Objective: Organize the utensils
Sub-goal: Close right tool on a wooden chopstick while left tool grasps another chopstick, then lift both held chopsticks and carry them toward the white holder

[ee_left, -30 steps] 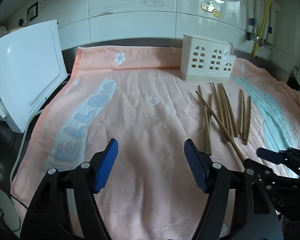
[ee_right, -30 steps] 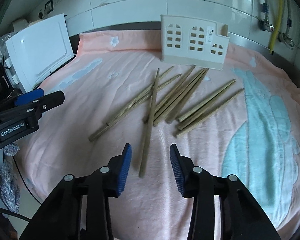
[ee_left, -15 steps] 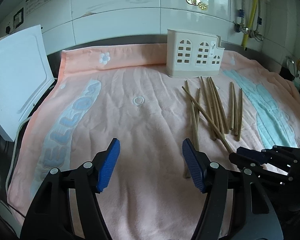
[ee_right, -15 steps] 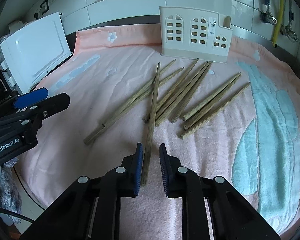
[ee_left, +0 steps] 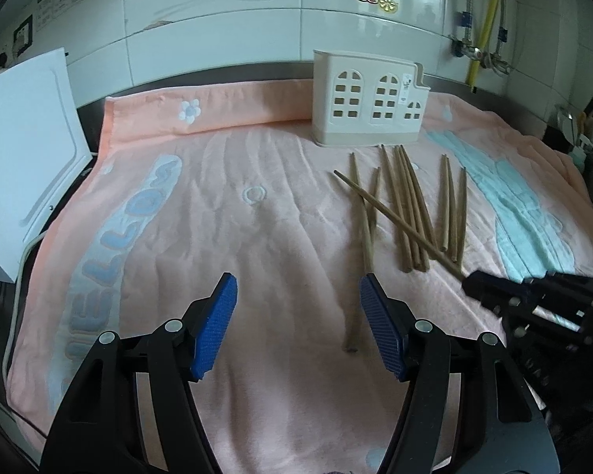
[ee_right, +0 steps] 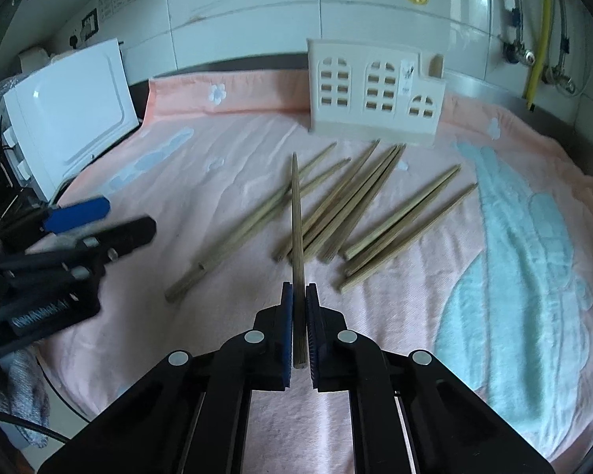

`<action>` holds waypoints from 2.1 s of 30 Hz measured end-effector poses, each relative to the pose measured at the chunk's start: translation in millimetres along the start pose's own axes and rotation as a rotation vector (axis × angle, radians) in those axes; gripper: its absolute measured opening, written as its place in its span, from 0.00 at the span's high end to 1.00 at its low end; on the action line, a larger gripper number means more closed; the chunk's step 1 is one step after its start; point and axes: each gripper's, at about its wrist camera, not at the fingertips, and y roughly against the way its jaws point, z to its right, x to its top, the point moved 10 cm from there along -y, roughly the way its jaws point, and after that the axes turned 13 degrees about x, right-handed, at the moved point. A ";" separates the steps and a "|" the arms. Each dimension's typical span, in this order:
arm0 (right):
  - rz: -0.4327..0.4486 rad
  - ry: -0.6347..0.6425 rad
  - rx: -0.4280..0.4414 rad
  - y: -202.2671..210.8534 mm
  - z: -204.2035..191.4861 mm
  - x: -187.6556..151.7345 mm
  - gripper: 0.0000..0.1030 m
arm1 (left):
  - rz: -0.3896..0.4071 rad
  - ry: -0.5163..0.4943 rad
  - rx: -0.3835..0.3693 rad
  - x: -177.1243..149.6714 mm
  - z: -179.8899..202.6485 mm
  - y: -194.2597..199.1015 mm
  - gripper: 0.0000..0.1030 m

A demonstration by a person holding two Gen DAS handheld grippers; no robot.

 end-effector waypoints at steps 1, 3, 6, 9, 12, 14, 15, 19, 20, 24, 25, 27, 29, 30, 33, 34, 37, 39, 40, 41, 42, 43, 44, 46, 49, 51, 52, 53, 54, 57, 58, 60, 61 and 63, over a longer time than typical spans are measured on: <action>0.010 0.005 -0.003 3.4 0.1 2.8 0.94 | -0.003 -0.004 -0.010 -0.3 3.1 -0.7 0.37; 0.039 0.018 -0.011 14.4 0.9 12.0 0.94 | -0.012 -0.006 -0.027 -0.6 8.7 -2.8 0.37; 0.073 0.028 -0.017 27.5 4.8 23.5 0.94 | -0.026 -0.013 -0.050 -0.9 18.9 -7.6 0.37; 0.095 0.033 -0.021 37.3 8.9 34.7 0.94 | -0.039 -0.024 -0.069 -0.8 29.4 -13.2 0.37; 0.113 0.034 -0.025 46.2 13.8 43.2 0.94 | -0.051 -0.042 -0.084 -0.5 39.0 -17.9 0.41; 0.122 0.037 -0.024 49.9 16.1 48.4 0.94 | -0.067 -0.060 -0.100 -1.5 47.4 -23.8 0.48; 0.125 0.042 -0.027 51.8 17.0 50.1 0.93 | -0.075 -0.065 -0.101 -2.1 49.4 -27.2 0.50; 0.134 0.063 -0.036 59.3 20.7 58.7 0.93 | -0.127 -0.056 -0.130 -6.6 54.8 -42.0 0.67; 0.135 0.068 -0.036 60.5 21.4 59.9 0.93 | -0.135 -0.050 -0.137 -7.5 55.0 -44.0 0.71; 0.136 0.076 -0.028 64.7 25.0 66.2 0.93 | -0.157 -0.041 -0.141 -11.0 54.2 -52.2 0.80; 0.136 0.079 -0.028 65.3 25.7 67.8 0.93 | -0.156 -0.037 -0.146 -10.6 54.0 -52.2 0.83; 0.137 0.085 -0.027 67.4 27.5 70.7 0.93 | -0.156 -0.026 -0.168 -8.8 53.1 -50.8 0.90; 0.138 0.093 -0.029 69.4 28.3 73.2 0.93 | -0.152 -0.023 -0.165 -6.7 50.6 -50.1 0.93; 0.139 0.095 -0.030 70.2 28.6 74.8 0.93 | -0.149 -0.023 -0.161 -5.4 49.4 -49.8 0.93; 0.141 0.104 -0.028 73.1 30.2 79.7 0.93 | -0.142 -0.026 -0.164 -1.0 48.8 -49.1 0.93; 0.140 0.105 -0.029 73.2 31.2 80.6 0.93 | -0.139 -0.030 -0.161 0.2 48.5 -49.3 0.93; 0.139 0.113 -0.036 73.6 32.7 82.9 0.93 | -0.148 -0.026 -0.155 0.7 46.6 -53.5 0.93; 0.136 0.117 -0.034 73.4 33.5 84.1 0.93 | -0.158 -0.022 -0.155 0.8 45.5 -57.3 0.93; 0.134 0.118 -0.034 73.0 33.4 84.5 0.93 | -0.165 -0.021 -0.155 -0.1 45.1 -59.0 0.93; 0.130 0.119 -0.033 72.2 33.8 85.0 0.93 | -0.176 -0.018 -0.165 -1.6 46.0 -61.2 0.93; 0.127 0.121 -0.033 71.2 34.3 85.7 0.93 | -0.188 -0.015 -0.177 -3.2 47.4 -63.3 0.93; 0.125 0.122 -0.033 70.9 35.2 86.3 0.93 | -0.189 -0.010 -0.177 -3.0 47.4 -64.5 0.91; 0.122 0.122 -0.032 70.3 35.7 87.3 0.93 | -0.191 -0.007 -0.176 -3.1 47.6 -65.1 0.90; 0.115 0.121 -0.027 68.1 37.4 89.8 0.93 | -0.196 -0.001 -0.174 -1.4 48.7 -66.4 0.90; 0.109 0.114 -0.016 65.9 41.2 95.1 0.93 | -0.192 -0.001 -0.165 1.6 48.3 -65.9 0.93; 0.111 0.103 -0.005 68.8 45.6 102.8 0.93 | -0.165 0.004 -0.162 10.3 44.0 -59.7 0.93; 0.114 0.101 -0.003 71.0 47.4 107.0 0.93 | -0.150 0.003 -0.159 15.3 41.6 -56.2 0.93; 0.119 0.103 -0.003 74.0 49.1 112.5 0.93 | -0.129 0.000 -0.156 23.4 38.7 -50.7 0.93; 0.124 0.106 -0.005 76.5 50.2 117.8 0.93 | -0.112 -0.002 -0.153 30.8 36.3 -46.3 0.93; 0.135 0.120 -0.010 84.3 54.8 137.6 0.93 | -0.062 -0.012 -0.157 56.0 31.4 -33.5 0.93; 0.137 0.125 -0.016 87.1 57.9 147.6 0.93 | -0.050 -0.017 -0.157 62.4 30.9 -30.3 0.94; 0.145 0.127 -0.021 92.9 64.2 163.3 0.93 | -0.022 -0.030 -0.165 81.2 31.0 -23.4 0.94; 0.149 0.125 -0.020 96.0 67.2 171.4 0.93 | -0.013 -0.034 -0.167 87.4 31.2 -22.0 0.94; 0.155 0.121 -0.021 100.7 72.9 183.6 0.93 | 0.009 -0.046 -0.172 105.1 31.9 -17.4 0.94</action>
